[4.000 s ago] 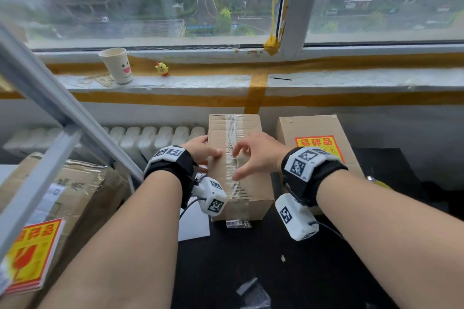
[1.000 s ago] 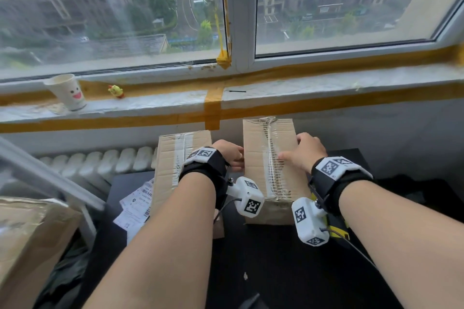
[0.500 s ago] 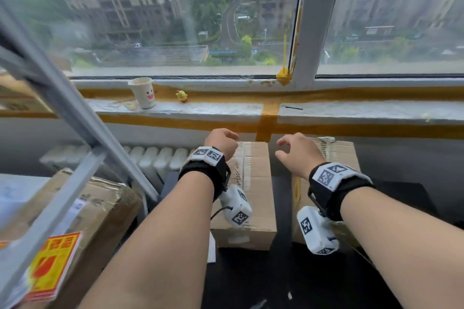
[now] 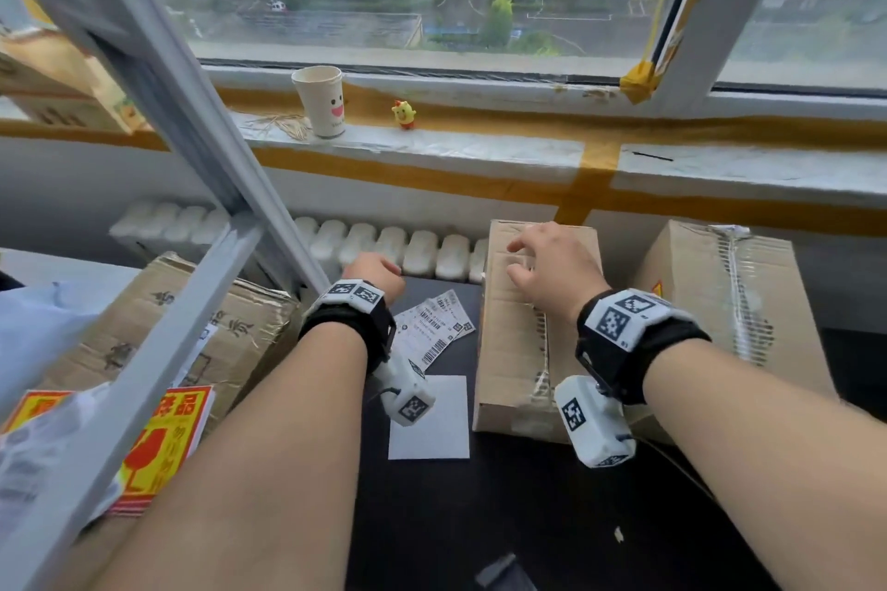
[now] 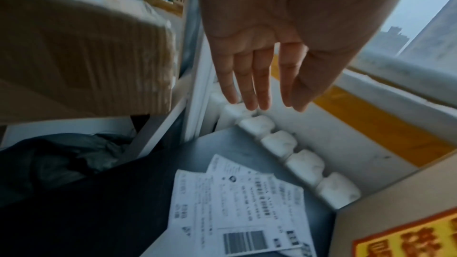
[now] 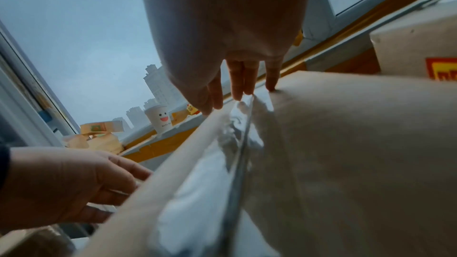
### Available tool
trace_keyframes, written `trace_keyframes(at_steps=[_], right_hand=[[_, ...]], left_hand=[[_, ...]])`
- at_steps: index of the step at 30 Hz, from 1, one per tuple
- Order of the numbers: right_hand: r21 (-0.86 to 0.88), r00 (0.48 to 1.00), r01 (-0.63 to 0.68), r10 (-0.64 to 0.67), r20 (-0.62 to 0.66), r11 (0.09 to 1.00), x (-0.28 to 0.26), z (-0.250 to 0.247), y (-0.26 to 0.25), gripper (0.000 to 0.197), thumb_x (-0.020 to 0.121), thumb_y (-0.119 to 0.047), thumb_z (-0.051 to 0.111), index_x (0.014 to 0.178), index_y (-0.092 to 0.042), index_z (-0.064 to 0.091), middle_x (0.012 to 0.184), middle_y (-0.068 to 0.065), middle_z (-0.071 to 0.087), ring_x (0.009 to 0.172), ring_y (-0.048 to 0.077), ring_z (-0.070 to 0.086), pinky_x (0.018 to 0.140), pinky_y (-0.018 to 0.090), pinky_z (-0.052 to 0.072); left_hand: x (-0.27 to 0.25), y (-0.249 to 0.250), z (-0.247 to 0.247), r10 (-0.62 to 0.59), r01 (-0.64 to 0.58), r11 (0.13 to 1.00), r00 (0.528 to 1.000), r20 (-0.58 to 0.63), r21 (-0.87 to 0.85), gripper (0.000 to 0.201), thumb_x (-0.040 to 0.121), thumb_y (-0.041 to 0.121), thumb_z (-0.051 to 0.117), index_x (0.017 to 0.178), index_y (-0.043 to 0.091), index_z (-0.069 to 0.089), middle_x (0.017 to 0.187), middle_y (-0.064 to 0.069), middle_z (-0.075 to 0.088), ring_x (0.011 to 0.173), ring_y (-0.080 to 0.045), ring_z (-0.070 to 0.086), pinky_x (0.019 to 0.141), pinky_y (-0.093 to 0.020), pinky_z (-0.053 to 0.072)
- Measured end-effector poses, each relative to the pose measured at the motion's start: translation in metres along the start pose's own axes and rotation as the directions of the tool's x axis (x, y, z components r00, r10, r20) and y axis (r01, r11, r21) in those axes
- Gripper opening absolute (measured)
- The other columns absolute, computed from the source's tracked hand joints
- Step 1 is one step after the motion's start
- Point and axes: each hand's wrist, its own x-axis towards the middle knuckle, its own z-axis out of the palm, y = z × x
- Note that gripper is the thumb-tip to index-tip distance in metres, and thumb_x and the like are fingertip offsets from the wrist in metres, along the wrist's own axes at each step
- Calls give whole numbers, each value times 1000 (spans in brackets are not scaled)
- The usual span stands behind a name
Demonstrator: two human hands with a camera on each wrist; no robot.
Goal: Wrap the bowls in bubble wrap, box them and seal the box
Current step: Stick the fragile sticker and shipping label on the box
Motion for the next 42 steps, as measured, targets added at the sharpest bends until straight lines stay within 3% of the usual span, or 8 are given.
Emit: trace_keyframes(at_steps=[8, 13, 21, 27, 30, 34, 39, 42], right_hand=[[25, 998, 21, -19, -63, 999, 4, 12, 8, 24, 86, -23, 61, 110, -23, 65, 121, 2, 52, 121, 20, 43, 107, 32, 32], [54, 996, 55, -51, -69, 997, 3, 15, 13, 24, 84, -24, 64, 108, -23, 66, 119, 2, 53, 120, 20, 44, 107, 32, 32], [76, 996, 60, -55, -72, 995, 2, 16, 16, 26, 84, -24, 65, 110, -23, 65, 122, 1, 51, 122, 20, 44, 108, 36, 34], [63, 997, 60, -57, -44, 996, 0, 15, 15, 29, 86, -24, 64, 115, -23, 63, 125, 1, 50, 123, 20, 43, 109, 36, 33], [60, 999, 40, -39, -10, 997, -3, 13, 11, 33, 87, -24, 63, 120, -23, 60, 133, 0, 47, 129, 18, 40, 110, 36, 32], [1, 992, 18, -18, 125, 1000, -8, 1, 3, 43, 87, -26, 63, 129, -24, 54, 144, -2, 40, 135, 17, 37, 113, 35, 31], [195, 997, -76, 72, 28, 978, -13, -24, -6, 40, 90, -30, 64, 127, -18, 57, 126, 2, 60, 113, 17, 57, 93, 29, 46], [474, 987, -151, 159, 23, 868, -15, -38, -13, 44, 89, -34, 68, 127, -18, 53, 109, 4, 67, 92, 15, 67, 82, 32, 55]], left_hand=[[26, -32, 46, -145, 117, 972, 980, 133, 202, 29, 81, 14, 70, 109, 8, 67, 115, -11, 67, 102, -28, 62, 86, -29, 47], [27, -39, 78, -332, 304, 890, 943, 26, 339, 67, 78, 27, 72, 132, 8, 37, 137, -19, 40, 126, -36, 44, 102, -47, 41], [27, -44, 97, -250, 233, 920, 968, 13, 317, 55, 84, 15, 65, 128, 5, 35, 135, -20, 41, 122, -39, 50, 102, -48, 41], [30, -42, 80, -145, 125, 941, 989, 42, 315, 16, 85, 13, 58, 71, 7, 54, 99, -16, 67, 82, -32, 62, 76, -35, 49], [31, -30, 57, -134, 124, 968, 990, 33, 216, 16, 85, 19, 64, 79, 4, 64, 95, -15, 70, 75, -28, 62, 64, -30, 45], [33, -11, 20, -107, 108, 993, 994, 16, -45, 35, 86, 24, 68, 114, 3, 67, 115, -13, 67, 107, -30, 64, 90, -35, 52], [14, 20, -17, -25, 63, 841, 997, 79, -537, 3, 89, 9, 66, 91, 12, 65, 65, -3, 68, 54, -12, 61, 42, -15, 45], [-4, 38, -28, 70, 11, 759, 993, 99, -651, 5, 85, 8, 71, 88, 10, 67, 58, 0, 67, 50, -7, 58, 49, -18, 44]])
